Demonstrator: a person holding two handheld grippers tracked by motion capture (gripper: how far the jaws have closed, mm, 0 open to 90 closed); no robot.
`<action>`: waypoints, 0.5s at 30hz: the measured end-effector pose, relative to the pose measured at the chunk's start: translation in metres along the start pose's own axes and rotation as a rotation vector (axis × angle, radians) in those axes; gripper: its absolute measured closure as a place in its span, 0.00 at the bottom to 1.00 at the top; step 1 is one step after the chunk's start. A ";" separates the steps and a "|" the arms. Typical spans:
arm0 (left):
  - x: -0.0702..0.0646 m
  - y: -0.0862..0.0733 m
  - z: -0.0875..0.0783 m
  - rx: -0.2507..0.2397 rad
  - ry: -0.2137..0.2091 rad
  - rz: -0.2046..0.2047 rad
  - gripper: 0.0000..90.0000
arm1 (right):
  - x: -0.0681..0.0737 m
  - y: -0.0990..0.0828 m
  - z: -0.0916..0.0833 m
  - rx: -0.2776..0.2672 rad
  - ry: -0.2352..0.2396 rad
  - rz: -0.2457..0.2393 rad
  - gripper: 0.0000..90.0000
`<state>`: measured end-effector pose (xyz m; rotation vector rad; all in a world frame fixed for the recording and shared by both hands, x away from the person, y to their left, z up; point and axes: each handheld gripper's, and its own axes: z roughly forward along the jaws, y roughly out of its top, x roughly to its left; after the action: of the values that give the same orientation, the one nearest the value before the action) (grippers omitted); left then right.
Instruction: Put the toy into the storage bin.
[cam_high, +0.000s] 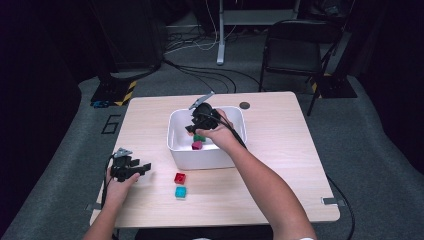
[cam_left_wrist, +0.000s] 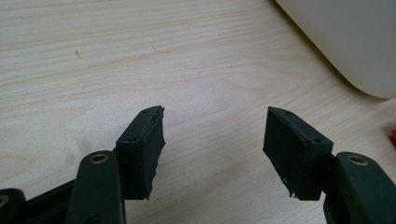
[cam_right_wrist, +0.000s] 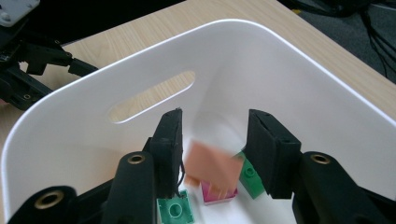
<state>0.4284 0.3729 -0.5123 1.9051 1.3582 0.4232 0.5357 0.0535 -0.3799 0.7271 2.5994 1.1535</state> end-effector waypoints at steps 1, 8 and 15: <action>0.000 0.000 0.000 -0.002 0.000 0.000 0.42 | 0.000 0.000 -0.002 -0.005 -0.002 0.004 0.62; -0.003 0.000 -0.001 0.004 0.000 0.006 0.42 | 0.004 0.000 -0.028 -0.066 -0.009 0.011 0.59; -0.016 0.001 -0.005 0.007 -0.031 0.025 0.42 | 0.008 -0.013 -0.050 -0.104 0.003 0.017 0.59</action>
<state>0.4195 0.3597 -0.5063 1.9280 1.3188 0.4008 0.5055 0.0182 -0.3559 0.7279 2.5187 1.2842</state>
